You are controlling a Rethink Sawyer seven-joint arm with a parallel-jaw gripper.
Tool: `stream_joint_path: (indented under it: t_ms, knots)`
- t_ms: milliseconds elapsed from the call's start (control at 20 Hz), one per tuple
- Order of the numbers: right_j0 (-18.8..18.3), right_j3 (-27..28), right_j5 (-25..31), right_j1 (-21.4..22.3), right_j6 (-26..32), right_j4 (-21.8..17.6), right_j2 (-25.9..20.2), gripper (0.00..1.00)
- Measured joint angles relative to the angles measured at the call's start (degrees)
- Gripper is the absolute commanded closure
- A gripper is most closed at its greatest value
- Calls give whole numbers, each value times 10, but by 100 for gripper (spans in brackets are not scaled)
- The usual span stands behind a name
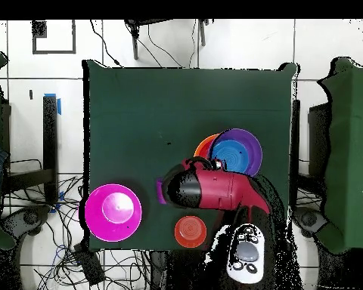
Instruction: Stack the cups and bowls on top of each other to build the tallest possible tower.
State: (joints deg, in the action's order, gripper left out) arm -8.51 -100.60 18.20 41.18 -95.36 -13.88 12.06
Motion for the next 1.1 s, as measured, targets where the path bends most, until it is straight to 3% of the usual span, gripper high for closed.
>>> stream_joint_path:
  t_ms: [400,1100]
  knots:
    - [-36,-24,0,19,0,1,-37,100]
    - [-51,-58,0,44,0,1,-64,100]
